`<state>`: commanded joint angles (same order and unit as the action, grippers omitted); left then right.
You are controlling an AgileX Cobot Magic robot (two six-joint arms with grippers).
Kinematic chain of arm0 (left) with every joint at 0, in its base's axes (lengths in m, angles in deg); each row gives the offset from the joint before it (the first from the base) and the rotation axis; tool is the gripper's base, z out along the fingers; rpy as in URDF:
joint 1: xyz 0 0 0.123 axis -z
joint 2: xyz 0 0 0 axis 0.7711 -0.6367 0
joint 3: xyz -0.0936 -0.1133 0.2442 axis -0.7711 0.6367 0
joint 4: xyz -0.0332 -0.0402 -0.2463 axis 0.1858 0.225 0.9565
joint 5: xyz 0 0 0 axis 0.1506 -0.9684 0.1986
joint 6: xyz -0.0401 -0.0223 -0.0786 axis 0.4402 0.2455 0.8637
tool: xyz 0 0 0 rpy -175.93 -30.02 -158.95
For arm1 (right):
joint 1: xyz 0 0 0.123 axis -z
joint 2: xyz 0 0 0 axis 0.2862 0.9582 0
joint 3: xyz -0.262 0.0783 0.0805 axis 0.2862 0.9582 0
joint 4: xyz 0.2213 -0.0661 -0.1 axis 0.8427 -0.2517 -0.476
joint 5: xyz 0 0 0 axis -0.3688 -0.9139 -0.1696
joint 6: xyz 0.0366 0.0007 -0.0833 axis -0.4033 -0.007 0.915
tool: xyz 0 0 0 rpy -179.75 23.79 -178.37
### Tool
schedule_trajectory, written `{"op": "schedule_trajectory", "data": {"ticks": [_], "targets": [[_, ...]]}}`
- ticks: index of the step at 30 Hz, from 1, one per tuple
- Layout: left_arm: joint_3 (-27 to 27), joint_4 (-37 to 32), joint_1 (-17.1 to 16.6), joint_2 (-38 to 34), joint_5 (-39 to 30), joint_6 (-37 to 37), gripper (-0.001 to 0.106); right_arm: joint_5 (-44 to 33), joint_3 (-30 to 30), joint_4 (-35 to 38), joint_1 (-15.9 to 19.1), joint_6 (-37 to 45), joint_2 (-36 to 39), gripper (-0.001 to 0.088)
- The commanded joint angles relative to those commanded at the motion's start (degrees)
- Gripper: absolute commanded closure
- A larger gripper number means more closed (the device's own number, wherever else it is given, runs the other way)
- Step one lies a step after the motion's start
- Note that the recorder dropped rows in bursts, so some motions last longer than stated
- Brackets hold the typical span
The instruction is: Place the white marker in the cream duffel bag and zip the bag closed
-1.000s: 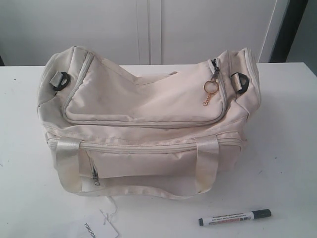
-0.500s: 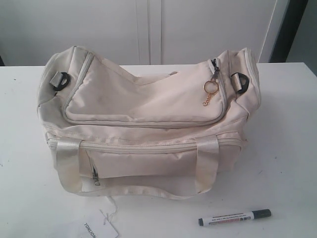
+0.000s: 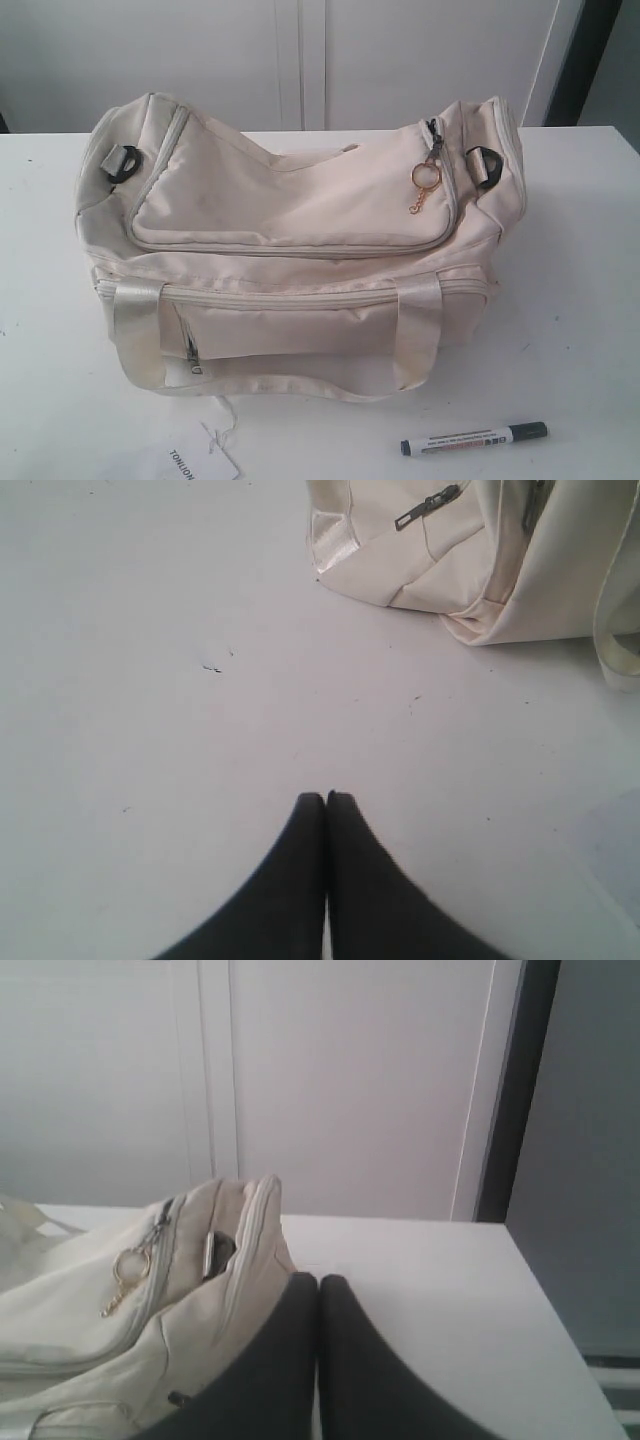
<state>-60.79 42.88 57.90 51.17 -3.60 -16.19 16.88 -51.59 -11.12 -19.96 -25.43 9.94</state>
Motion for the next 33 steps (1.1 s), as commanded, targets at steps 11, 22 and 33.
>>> {"op": "schedule_trajectory", "data": {"ticks": [11,22,33], "targets": [[0.0,0.0,0.0,0.0,0.0,0.0,0.105,-2.7,-0.1,0.0,0.0,0.0,8.0,0.0868],[0.0,0.0,0.0,0.0,0.0,0.0,0.105,-3.7,-5.7,0.0,0.0,2.7,17.0,0.0868],[0.0,0.0,0.0,0.0,0.0,0.0,0.105,-4.6,-13.4,0.0,0.0,1.1,28.9,0.0868]]}}
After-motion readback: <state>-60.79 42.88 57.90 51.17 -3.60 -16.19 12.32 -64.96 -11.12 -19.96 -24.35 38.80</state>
